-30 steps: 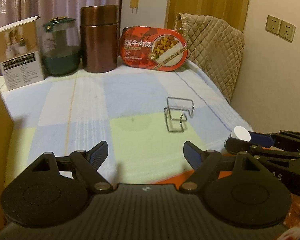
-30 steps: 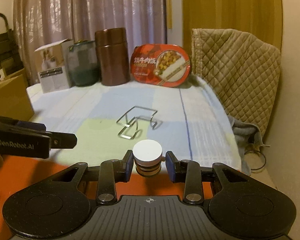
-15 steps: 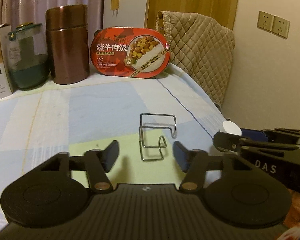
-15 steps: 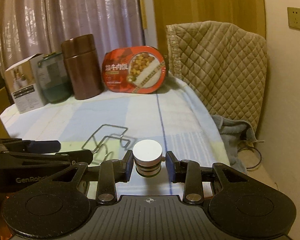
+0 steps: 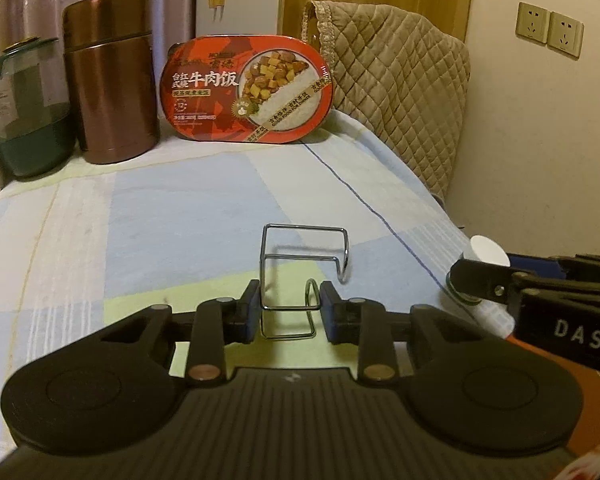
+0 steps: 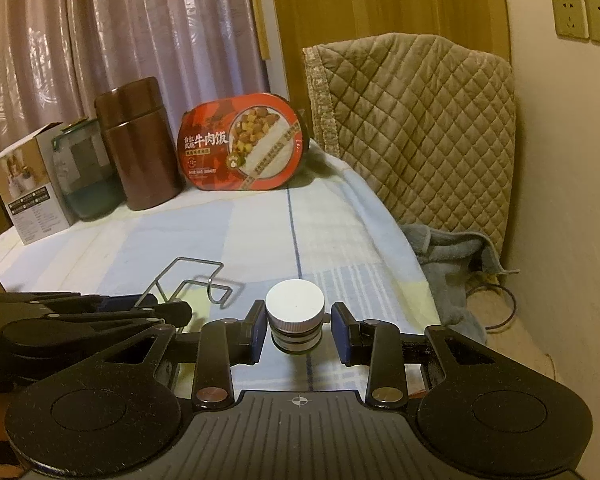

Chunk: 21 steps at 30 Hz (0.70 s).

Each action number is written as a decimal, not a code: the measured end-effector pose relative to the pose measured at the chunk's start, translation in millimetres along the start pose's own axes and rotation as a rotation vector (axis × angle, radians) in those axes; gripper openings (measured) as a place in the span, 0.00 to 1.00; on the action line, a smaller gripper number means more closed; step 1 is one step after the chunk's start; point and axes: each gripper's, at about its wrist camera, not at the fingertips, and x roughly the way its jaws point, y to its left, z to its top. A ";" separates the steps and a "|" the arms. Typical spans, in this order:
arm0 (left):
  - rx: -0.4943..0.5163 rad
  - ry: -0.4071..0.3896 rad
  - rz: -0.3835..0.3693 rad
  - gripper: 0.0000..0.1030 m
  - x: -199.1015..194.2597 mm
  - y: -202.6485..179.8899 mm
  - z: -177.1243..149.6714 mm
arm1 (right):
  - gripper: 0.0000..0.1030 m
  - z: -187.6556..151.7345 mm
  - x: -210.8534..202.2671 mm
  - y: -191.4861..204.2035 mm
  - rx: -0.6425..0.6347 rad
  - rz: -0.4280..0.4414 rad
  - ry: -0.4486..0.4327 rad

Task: Organize rigid objects
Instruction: 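Grasp the bent wire metal stand with the left gripper while the right holds the jar, then carry the wire stand in the left gripper and jar in the right over the box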

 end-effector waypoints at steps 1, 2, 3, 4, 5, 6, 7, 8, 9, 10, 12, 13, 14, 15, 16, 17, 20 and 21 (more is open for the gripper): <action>-0.001 0.000 0.005 0.25 -4.6 0.1 -1.7 | 0.30 -0.3 0.0 0.5 -0.002 0.002 0.004; 0.001 0.003 0.014 0.25 -9.9 -0.2 -3.9 | 0.30 -0.4 -0.1 1.1 -0.002 0.004 0.008; 0.003 0.011 0.022 0.25 -15.7 -0.4 -7.3 | 0.30 -0.5 -0.4 1.7 -0.001 0.007 0.013; 0.000 0.017 0.029 0.25 -22.6 -0.7 -11.9 | 0.30 -0.6 -0.5 2.6 0.000 0.012 0.017; -0.005 0.022 0.039 0.25 -30.0 -1.2 -17.4 | 0.30 -0.9 -1.0 3.8 -0.001 0.016 0.021; -0.009 0.029 0.044 0.25 -36.7 -1.3 -22.7 | 0.30 -1.6 -2.1 6.2 -0.005 0.022 0.027; -0.019 0.035 0.055 0.25 -44.3 -1.2 -29.0 | 0.30 -2.5 -2.9 8.9 -0.012 0.029 0.031; -0.028 0.041 0.061 0.25 -51.4 -0.7 -34.7 | 0.30 -4.3 -4.2 11.9 -0.021 0.036 0.036; -0.036 0.044 0.063 0.25 -59.1 0.2 -41.5 | 0.30 -6.3 -5.8 15.7 -0.031 0.046 0.044; -0.041 0.045 0.071 0.25 -67.8 0.8 -48.9 | 0.30 -8.7 -7.7 19.7 -0.040 0.052 0.051; -0.046 0.042 0.084 0.25 -86.1 2.2 -64.0 | 0.30 -13.2 -11.7 27.1 -0.056 0.066 0.068; -0.039 0.037 0.089 0.25 -94.7 2.5 -70.4 | 0.30 -16.0 -14.0 30.6 -0.064 0.071 0.074; -0.025 0.035 0.094 0.25 -104.7 2.1 -77.6 | 0.30 -18.4 -16.4 34.1 -0.072 0.075 0.081; -0.012 0.035 0.099 0.25 -114.6 1.6 -84.4 | 0.30 -21.3 -19.2 37.9 -0.081 0.079 0.090; -0.005 0.035 0.104 0.25 -124.9 1.8 -91.7 | 0.30 -24.3 -22.2 41.2 -0.088 0.085 0.098; -0.005 0.037 0.110 0.25 -134.4 2.0 -98.6 | 0.30 -27.9 -26.7 45.5 -0.097 0.092 0.108; -0.028 0.048 0.123 0.25 -160.1 5.1 -115.2 | 0.30 -36.5 -40.7 55.3 -0.115 0.107 0.132; -0.050 0.052 0.122 0.25 -169.1 7.1 -121.4 | 0.30 -38.9 -46.1 58.0 -0.115 0.109 0.141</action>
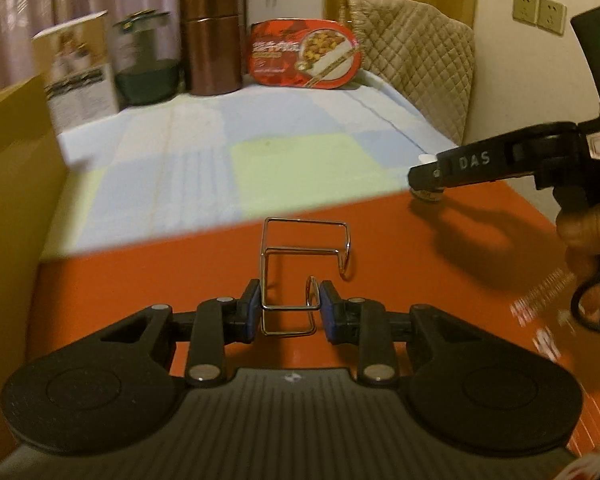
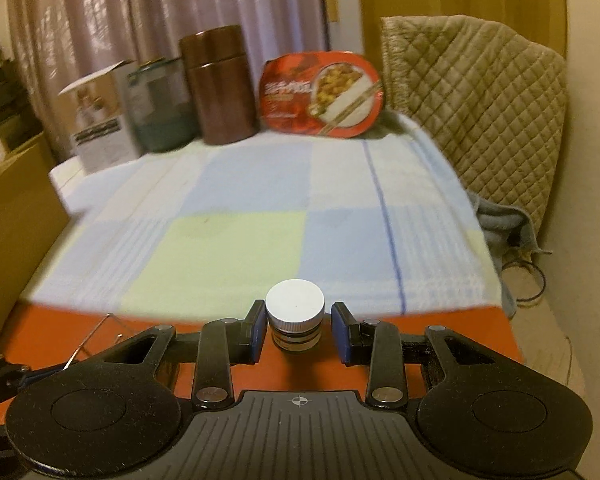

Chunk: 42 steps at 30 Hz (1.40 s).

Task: Organize rigid objects
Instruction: 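Carry the wire stand in the left gripper and jar in the right over the box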

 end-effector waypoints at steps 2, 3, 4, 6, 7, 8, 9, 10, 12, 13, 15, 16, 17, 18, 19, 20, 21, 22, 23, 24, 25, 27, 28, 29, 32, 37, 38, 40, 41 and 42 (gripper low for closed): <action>-0.029 0.004 -0.001 0.25 -13.6 4.8 -10.4 | 0.31 -5.4 -8.5 6.7 -0.004 0.007 0.018; -0.035 0.001 0.005 0.25 -20.5 6.7 -16.1 | 0.30 -8.7 -13.4 10.8 -0.009 0.010 0.026; -0.036 -0.001 0.007 0.25 -24.9 8.9 -20.3 | 0.30 -11.6 -18.2 14.8 -0.013 0.015 0.032; -0.045 -0.003 0.004 0.25 -32.0 14.6 -29.9 | 0.30 -16.8 -27.3 22.9 -0.020 0.022 0.041; -0.044 0.000 0.001 0.25 -32.7 17.1 -33.5 | 0.30 -19.0 -32.7 26.5 -0.022 0.026 0.043; -0.030 -0.016 0.006 0.25 -34.5 17.8 -36.0 | 0.30 -21.6 -38.3 30.3 -0.022 0.031 0.044; -0.017 -0.018 0.014 0.25 -35.3 18.1 -37.3 | 0.30 -23.5 -42.4 33.5 -0.023 0.034 0.045; -0.013 -0.020 0.015 0.25 -35.3 18.7 -36.9 | 0.30 -25.6 -46.2 36.5 -0.025 0.036 0.046; -0.013 -0.020 0.020 0.27 -34.3 19.0 -34.9 | 0.30 -28.1 -50.4 39.7 -0.022 0.037 0.048; -0.008 -0.023 0.022 0.29 -33.9 18.7 -33.9 | 0.30 -29.0 -51.3 40.2 -0.016 0.037 0.050; 0.012 -0.036 0.026 0.32 -33.8 17.7 -32.2 | 0.30 -29.7 -50.5 41.0 -0.014 0.035 0.055; 0.021 -0.037 0.024 0.32 -32.7 17.8 -31.3 | 0.30 -30.3 -50.2 41.4 -0.014 0.034 0.058; 0.024 -0.038 0.021 0.32 -31.8 18.2 -30.4 | 0.30 -30.4 -48.6 42.0 -0.016 0.035 0.061; 0.023 -0.038 0.016 0.32 -31.1 19.1 -29.7 | 0.30 -30.6 -47.7 42.5 -0.018 0.035 0.064; 0.023 -0.033 0.006 0.31 -30.0 20.1 -29.1 | 0.30 -30.3 -46.8 43.0 -0.019 0.036 0.066; 0.023 -0.025 0.002 0.28 -28.4 20.8 -28.8 | 0.30 -30.1 -46.6 44.1 -0.021 0.039 0.067; 0.021 -0.017 0.004 0.25 -27.2 21.7 -28.7 | 0.30 -29.7 -46.6 45.2 -0.025 0.040 0.066; 0.017 -0.013 0.005 0.25 -27.0 22.3 -28.8 | 0.30 -29.4 -46.3 46.3 -0.031 0.040 0.065; 0.013 -0.010 0.004 0.25 -27.8 22.6 -28.8 | 0.30 -29.1 -46.5 47.8 -0.040 0.038 0.063; 0.012 -0.006 0.006 0.25 -28.6 22.1 -29.0 | 0.30 -29.2 -47.1 49.2 -0.050 0.035 0.060; 0.015 -0.002 0.008 0.25 -30.2 21.1 -29.2 | 0.30 -29.6 -47.9 50.5 -0.059 0.032 0.057; 0.017 0.000 0.008 0.25 -34.6 18.7 -29.0 | 0.30 -31.0 -51.0 53.3 -0.074 0.025 0.053; 0.012 0.005 0.003 0.25 -37.5 17.7 -28.0 | 0.30 -31.6 -52.5 54.4 -0.078 0.023 0.050; 0.004 0.006 -0.004 0.25 -40.6 17.3 -26.5 | 0.30 -32.8 -55.7 55.8 -0.079 0.020 0.046; -0.001 -0.004 -0.014 0.25 -54.8 14.0 -22.4 | 0.30 -37.2 -68.3 59.6 -0.068 0.021 0.032; -0.014 -0.014 -0.033 0.25 -84.2 12.9 -19.0 | 0.30 -48.4 -94.9 67.2 -0.022 0.031 0.019; -0.013 -0.017 -0.034 0.25 -91.0 13.3 -19.0 | 0.30 -50.0 -100.3 69.6 -0.015 0.032 0.016; -0.012 -0.023 -0.032 0.25 -106.7 14.4 -20.1 | 0.30 -53.5 -113.2 76.0 -0.004 0.031 0.007; -0.015 -0.028 -0.031 0.25 -114.6 15.6 -20.2 | 0.30 -55.2 -119.4 78.4 0.001 0.033 0.001; -0.018 -0.031 -0.028 0.25 -123.1 16.6 -20.6 | 0.30 -57.1 -126.1 81.6 0.005 0.034 -0.004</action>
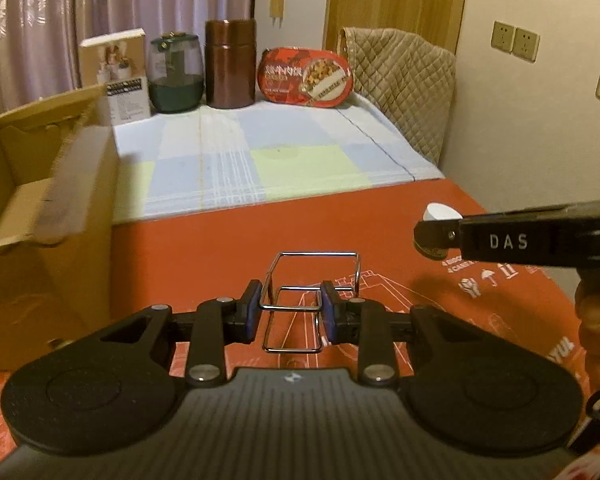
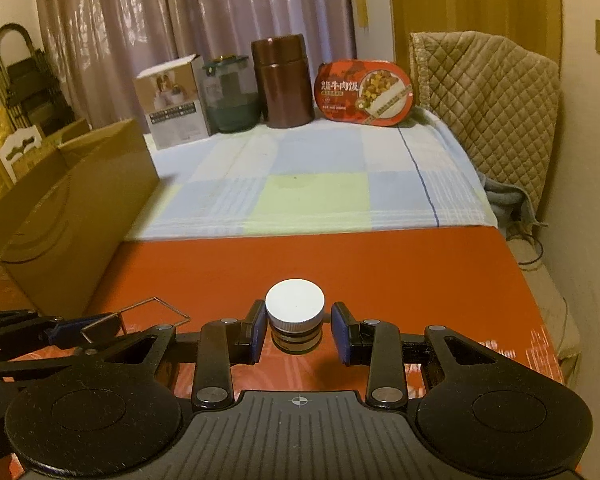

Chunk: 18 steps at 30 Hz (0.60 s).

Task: Organize rigid objects
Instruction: 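Carry the wire stand in the left gripper and jar in the right over the box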

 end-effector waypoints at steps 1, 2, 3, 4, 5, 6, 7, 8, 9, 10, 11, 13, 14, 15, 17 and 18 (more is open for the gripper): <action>-0.007 -0.003 0.000 0.25 -8.8 1.6 0.3 | 0.30 -1.1 -5.7 3.3 0.003 0.000 -0.003; -0.016 -0.006 -0.001 0.25 -16.8 3.4 0.8 | 0.30 -2.9 -12.6 7.3 0.007 0.002 -0.007; -0.025 -0.009 0.001 0.25 -25.7 5.4 1.5 | 0.30 -4.1 -18.7 11.2 0.012 0.005 -0.010; -0.031 -0.016 0.004 0.25 -35.0 7.1 2.1 | 0.30 -5.3 -25.6 14.8 0.019 0.008 -0.012; -0.036 -0.022 0.006 0.25 -43.7 8.7 3.0 | 0.30 -5.6 -31.8 18.1 0.028 0.009 -0.015; -0.043 -0.028 0.010 0.25 -52.5 11.3 4.5 | 0.30 -5.7 -38.5 21.4 0.038 0.012 -0.019; -0.050 -0.032 0.015 0.25 -61.3 14.4 6.3 | 0.30 -4.7 -45.6 25.9 0.047 0.020 -0.024; -0.054 -0.038 0.021 0.25 -69.1 17.4 8.4 | 0.30 -3.6 -51.2 30.1 0.049 0.024 -0.029; -0.057 -0.045 0.029 0.25 -78.1 21.1 10.9 | 0.30 -2.0 -57.2 35.4 0.047 0.028 -0.037; -0.062 -0.052 0.037 0.25 -85.4 24.5 13.8 | 0.30 0.6 -63.4 42.0 0.043 0.036 -0.044; -0.073 -0.059 0.043 0.25 -93.6 28.8 16.2 | 0.30 3.0 -68.2 47.8 0.039 0.044 -0.050; -0.107 -0.076 0.056 0.25 -109.7 39.9 21.4 | 0.30 9.4 -76.4 62.2 0.028 0.064 -0.062; -0.120 -0.084 0.064 0.25 -117.0 45.4 23.9 | 0.30 13.3 -79.4 69.7 0.022 0.075 -0.066; -0.131 -0.093 0.072 0.25 -124.0 51.4 26.7 | 0.30 15.9 -82.1 77.3 0.016 0.085 -0.070; -0.143 -0.108 0.097 0.25 -136.9 65.4 33.0 | 0.30 25.2 -84.3 94.9 -0.005 0.110 -0.078; -0.147 -0.114 0.108 0.25 -141.8 71.9 35.3 | 0.30 30.1 -84.8 104.1 -0.017 0.123 -0.084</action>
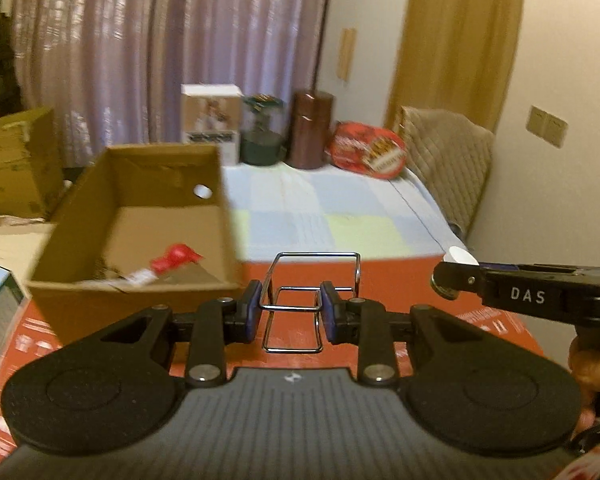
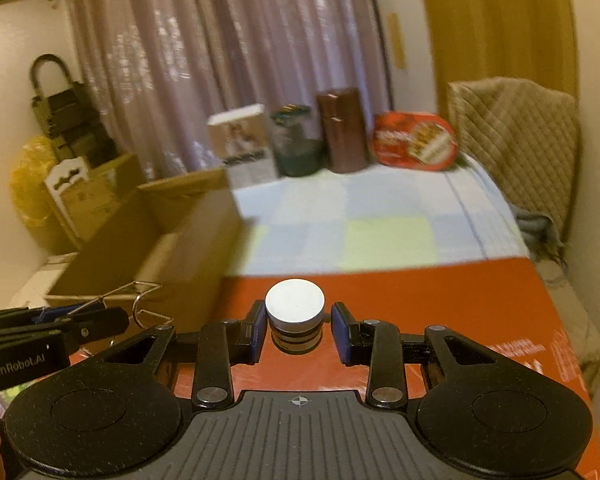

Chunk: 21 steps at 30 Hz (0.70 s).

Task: Organize rigid objects
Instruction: 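Carry the wire stand in the left gripper and jar in the right over the box, then lower the wire stand into the box and open the left gripper while the right holds the jar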

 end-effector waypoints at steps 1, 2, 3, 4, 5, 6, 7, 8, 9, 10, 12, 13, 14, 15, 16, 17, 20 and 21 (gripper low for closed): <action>-0.004 -0.007 0.015 0.25 -4.7 8.2 4.7 | 0.30 4.5 1.6 7.9 -0.009 0.014 -0.003; -0.007 -0.014 0.031 0.25 -8.5 16.0 9.3 | 0.30 9.1 3.6 15.7 -0.018 0.028 -0.006; -0.010 -0.022 0.047 0.25 -12.4 24.4 13.9 | 0.30 14.1 5.7 24.8 -0.030 0.043 -0.009; -0.015 -0.029 0.064 0.25 -16.0 32.9 19.3 | 0.30 17.5 7.1 32.0 -0.041 0.057 -0.012; -0.021 -0.034 0.077 0.25 -19.0 40.4 23.3 | 0.30 21.9 9.1 40.0 -0.051 0.071 -0.016; -0.025 -0.040 0.095 0.25 -22.1 48.9 27.8 | 0.30 25.8 11.6 47.3 -0.059 0.084 -0.018; -0.027 -0.044 0.109 0.25 -23.6 56.0 31.5 | 0.30 28.2 13.3 52.6 -0.066 0.094 -0.020; -0.029 -0.046 0.123 0.25 -25.3 62.3 34.8 | 0.30 32.0 15.7 59.9 -0.077 0.106 -0.022; -0.033 -0.046 0.137 0.25 -27.1 68.7 38.1 | 0.30 34.8 18.4 65.5 -0.086 0.115 -0.021; -0.037 -0.046 0.151 0.25 -28.4 75.6 41.3 | 0.30 37.6 21.5 71.1 -0.097 0.124 -0.018; -0.040 -0.052 0.171 0.25 -29.4 87.2 47.7 | 0.30 41.8 26.8 79.4 -0.117 0.138 -0.009; -0.044 -0.054 0.176 0.25 -30.4 92.2 49.1 | 0.30 44.1 30.3 84.9 -0.130 0.145 -0.002; -0.049 -0.054 0.177 0.25 -30.0 97.9 51.2 | 0.30 45.2 33.7 88.4 -0.138 0.149 0.003; -0.057 -0.052 0.177 0.25 -28.9 104.4 54.0 | 0.30 46.9 38.0 92.6 -0.143 0.156 0.010; -0.061 -0.048 0.178 0.25 -27.8 110.0 56.2 | 0.30 47.8 41.4 94.8 -0.146 0.162 0.016; -0.057 -0.041 0.181 0.25 -25.5 115.0 58.3 | 0.30 49.2 45.8 98.6 -0.152 0.169 0.020; -0.058 -0.019 0.175 0.25 -16.1 128.6 62.4 | 0.30 51.7 56.9 107.3 -0.186 0.177 0.022; -0.055 -0.012 0.174 0.25 -13.5 132.4 62.5 | 0.30 53.4 62.6 110.7 -0.193 0.179 0.026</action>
